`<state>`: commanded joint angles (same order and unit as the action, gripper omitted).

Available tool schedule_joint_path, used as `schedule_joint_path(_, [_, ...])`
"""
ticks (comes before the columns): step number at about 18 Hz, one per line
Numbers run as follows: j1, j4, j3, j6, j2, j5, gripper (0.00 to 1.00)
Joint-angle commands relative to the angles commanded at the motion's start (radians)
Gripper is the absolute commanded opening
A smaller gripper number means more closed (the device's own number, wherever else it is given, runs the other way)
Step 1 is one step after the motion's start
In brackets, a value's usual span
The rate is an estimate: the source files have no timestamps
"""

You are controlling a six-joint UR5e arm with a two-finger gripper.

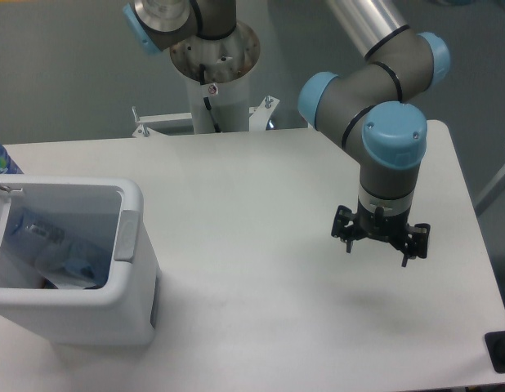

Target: Place the trash in the trash can

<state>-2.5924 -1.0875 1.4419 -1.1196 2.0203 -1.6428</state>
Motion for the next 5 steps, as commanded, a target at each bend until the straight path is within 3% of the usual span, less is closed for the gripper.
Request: schedule_joint_path(5, [0.0, -0.023, 0.009, -0.005, -0.003, -0.002, 1.0])
